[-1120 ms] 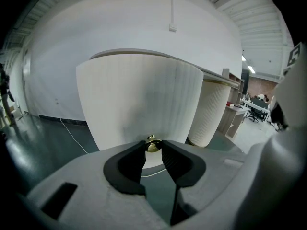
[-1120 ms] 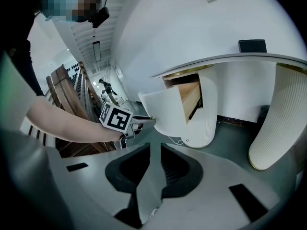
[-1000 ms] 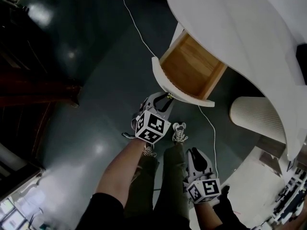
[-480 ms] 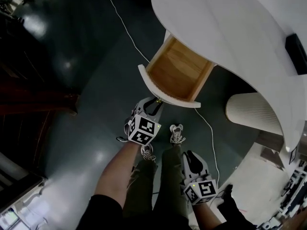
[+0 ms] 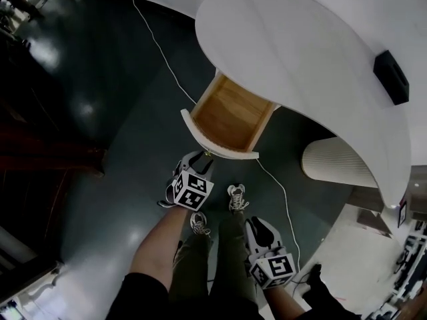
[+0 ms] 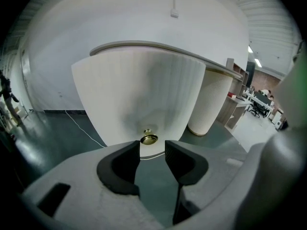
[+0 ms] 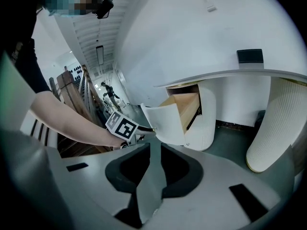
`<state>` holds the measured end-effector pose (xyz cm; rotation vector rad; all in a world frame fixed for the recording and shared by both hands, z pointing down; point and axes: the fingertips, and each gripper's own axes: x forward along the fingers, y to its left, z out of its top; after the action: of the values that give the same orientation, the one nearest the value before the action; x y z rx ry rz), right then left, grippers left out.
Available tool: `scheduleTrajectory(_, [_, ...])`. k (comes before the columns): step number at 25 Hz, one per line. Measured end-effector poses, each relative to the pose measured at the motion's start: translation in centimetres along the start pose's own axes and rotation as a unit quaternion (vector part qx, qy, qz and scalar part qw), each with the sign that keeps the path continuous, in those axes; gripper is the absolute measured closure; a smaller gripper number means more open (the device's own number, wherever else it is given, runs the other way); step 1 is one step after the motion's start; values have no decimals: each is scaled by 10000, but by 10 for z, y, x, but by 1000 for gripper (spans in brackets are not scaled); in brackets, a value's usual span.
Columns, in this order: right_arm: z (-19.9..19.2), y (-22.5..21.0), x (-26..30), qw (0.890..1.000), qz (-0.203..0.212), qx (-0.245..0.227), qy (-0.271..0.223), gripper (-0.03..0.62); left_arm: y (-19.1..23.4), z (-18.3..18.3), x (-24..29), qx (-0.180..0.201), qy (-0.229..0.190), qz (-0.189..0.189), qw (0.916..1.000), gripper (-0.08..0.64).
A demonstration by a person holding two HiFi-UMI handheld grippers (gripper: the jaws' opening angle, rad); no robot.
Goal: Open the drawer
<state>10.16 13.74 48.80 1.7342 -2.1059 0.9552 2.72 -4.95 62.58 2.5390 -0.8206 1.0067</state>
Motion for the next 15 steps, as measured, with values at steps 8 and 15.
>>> scheduleTrajectory(8, [45,8,-13,9999,60,-73,-135,525,-14,23,-53,-115,-320,44,9994,370])
scheduleTrajectory(15, [83,14,-23,9990,34,-258,-353,525,-29,58,-112,-64,-755,-24,9971,371])
